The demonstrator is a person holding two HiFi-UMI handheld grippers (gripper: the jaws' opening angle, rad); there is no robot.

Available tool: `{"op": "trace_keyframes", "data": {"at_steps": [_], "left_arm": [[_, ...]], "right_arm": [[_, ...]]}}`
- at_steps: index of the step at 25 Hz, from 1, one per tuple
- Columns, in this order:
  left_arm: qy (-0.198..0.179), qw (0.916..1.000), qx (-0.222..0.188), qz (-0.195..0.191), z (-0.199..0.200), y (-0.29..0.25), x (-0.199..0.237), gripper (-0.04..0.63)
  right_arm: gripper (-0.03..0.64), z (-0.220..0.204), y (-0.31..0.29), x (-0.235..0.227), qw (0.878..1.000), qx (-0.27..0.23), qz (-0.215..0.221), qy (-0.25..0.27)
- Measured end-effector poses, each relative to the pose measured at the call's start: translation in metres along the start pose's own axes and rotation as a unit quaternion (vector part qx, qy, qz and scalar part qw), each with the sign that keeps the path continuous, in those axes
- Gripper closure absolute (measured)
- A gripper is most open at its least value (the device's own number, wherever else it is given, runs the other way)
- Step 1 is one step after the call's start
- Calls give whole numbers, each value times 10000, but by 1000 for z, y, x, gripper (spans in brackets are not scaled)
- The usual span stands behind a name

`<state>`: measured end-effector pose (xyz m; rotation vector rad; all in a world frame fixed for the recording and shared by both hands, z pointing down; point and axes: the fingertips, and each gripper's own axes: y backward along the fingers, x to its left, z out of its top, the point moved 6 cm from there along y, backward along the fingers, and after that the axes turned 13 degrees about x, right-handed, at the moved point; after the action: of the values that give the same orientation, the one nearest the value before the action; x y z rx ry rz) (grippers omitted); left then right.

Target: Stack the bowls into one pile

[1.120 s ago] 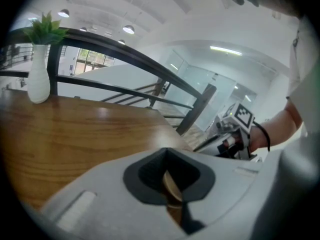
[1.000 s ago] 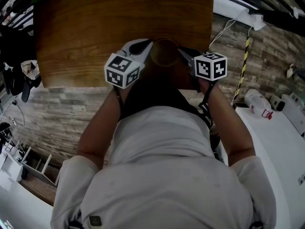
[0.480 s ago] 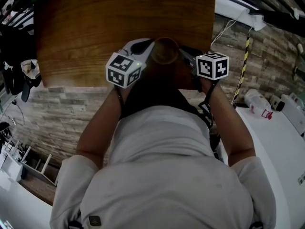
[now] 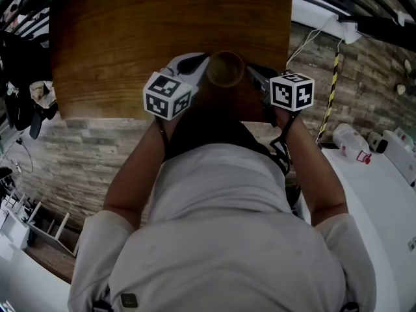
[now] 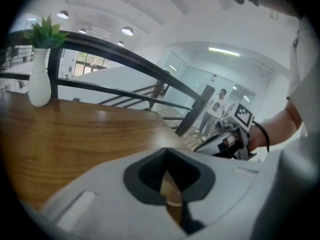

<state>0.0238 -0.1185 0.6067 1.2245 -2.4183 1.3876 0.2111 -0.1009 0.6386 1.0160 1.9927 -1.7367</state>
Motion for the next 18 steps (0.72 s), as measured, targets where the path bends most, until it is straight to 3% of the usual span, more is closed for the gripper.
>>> {"op": "trace_keyframes", "data": {"at_steps": [10, 18], "left_arm": [[-103, 9992, -350, 183, 13, 39, -23, 591], [-355, 9968, -638, 314, 27, 68, -70, 591]], "right_arm": [[609, -2, 32, 32, 9988, -312, -104, 349], [609, -5, 92, 67, 9923, -862, -203, 865]]}}
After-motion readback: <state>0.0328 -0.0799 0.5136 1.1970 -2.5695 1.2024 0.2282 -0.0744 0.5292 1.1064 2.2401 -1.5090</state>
